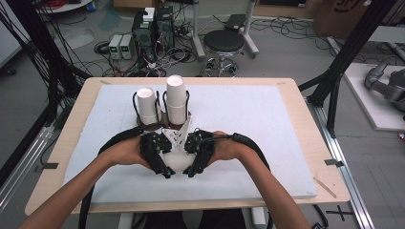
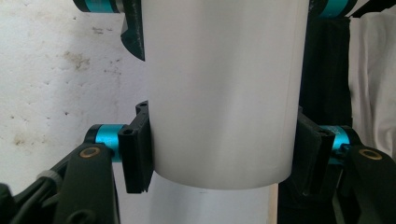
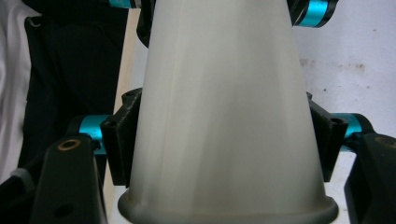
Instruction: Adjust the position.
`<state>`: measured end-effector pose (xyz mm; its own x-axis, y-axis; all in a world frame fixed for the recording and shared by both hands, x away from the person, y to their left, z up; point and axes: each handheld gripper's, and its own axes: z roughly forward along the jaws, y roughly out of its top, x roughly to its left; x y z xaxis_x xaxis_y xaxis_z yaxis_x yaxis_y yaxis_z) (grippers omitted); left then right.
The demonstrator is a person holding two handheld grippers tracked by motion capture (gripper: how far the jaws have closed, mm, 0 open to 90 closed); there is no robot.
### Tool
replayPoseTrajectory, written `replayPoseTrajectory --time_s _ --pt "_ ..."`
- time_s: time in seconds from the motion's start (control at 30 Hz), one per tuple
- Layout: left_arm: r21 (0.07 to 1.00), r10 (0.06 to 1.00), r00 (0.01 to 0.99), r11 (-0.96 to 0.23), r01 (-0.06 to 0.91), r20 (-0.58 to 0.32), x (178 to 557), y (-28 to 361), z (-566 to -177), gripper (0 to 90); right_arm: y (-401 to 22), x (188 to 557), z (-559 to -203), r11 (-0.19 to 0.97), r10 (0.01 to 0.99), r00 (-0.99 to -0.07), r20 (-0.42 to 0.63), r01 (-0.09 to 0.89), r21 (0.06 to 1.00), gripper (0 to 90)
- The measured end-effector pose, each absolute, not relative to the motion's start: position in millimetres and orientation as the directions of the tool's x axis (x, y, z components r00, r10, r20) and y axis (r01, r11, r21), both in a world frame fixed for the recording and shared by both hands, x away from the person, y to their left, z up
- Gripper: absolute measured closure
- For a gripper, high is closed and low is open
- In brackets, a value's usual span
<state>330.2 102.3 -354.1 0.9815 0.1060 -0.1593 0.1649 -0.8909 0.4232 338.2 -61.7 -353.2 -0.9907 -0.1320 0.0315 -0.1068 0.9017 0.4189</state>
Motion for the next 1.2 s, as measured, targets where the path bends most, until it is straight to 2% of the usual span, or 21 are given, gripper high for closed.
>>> replayPoseTrajectory --time_s 0.43,0.77,1.2 --pt "0.429 0.101 0.986 -0.891 0.15 -0.135 329 104 -353 35.4 -66 342 -352 0.877 -0.123 -0.991 0.044 -0.088 0.472 18.8" --pt "0.464 0.1 0.988 -0.874 0.145 -0.12 328 105 -350 35.5 -73 341 -356 0.851 -0.1 -0.993 0.064 -0.052 0.522 18.7" --pt "0.539 0.112 0.983 -0.824 0.174 -0.145 326 115 -354 35.6 -81 343 -366 0.819 -0.083 -0.993 0.078 -0.024 0.573 18.7"
